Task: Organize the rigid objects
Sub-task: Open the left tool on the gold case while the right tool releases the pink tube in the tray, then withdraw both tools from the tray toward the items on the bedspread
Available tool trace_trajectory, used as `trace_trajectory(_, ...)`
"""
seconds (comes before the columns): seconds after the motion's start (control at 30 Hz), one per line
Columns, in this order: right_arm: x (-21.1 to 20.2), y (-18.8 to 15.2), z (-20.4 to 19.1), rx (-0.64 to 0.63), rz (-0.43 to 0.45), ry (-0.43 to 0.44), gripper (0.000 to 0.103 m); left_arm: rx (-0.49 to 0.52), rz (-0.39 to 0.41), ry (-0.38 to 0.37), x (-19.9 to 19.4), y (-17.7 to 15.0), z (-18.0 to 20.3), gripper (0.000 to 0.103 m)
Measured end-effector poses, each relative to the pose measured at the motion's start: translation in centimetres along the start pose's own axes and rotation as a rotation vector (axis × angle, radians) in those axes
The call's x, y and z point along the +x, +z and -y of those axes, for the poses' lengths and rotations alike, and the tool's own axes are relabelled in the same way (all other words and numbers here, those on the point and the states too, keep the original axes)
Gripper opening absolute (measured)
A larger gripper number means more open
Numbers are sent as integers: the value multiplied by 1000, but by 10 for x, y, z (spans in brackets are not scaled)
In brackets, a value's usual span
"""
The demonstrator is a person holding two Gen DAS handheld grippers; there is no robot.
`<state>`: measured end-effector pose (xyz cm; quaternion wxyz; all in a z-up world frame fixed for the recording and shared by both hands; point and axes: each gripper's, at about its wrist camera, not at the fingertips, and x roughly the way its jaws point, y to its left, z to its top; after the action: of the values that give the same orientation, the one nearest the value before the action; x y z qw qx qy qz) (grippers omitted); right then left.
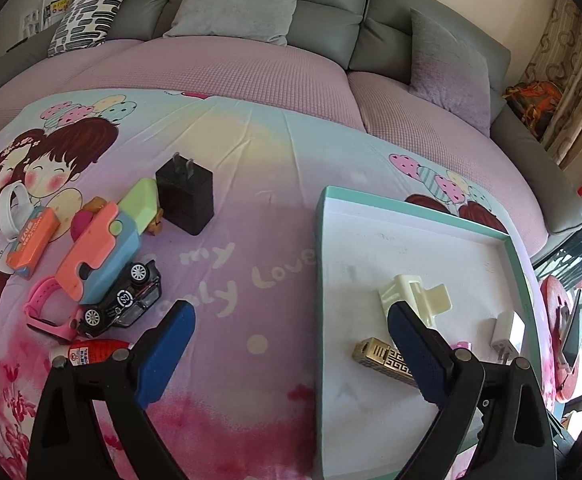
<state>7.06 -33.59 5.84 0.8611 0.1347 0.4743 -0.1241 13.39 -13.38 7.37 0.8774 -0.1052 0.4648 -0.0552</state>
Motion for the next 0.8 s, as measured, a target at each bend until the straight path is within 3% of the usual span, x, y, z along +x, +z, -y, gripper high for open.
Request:
trace_trajectory(0.17,0,0,-2,-9,12,7,86,-2,31,73,0,0,-8,97)
trace_trajectory(0.27,1,-1,-3,-14,19,3,103,-10,39,93,0,1,-12,97)
trace_trajectory(0.8,-7,0,-15,-35,67,3,103,-74,49,173,-2,8,-40,97)
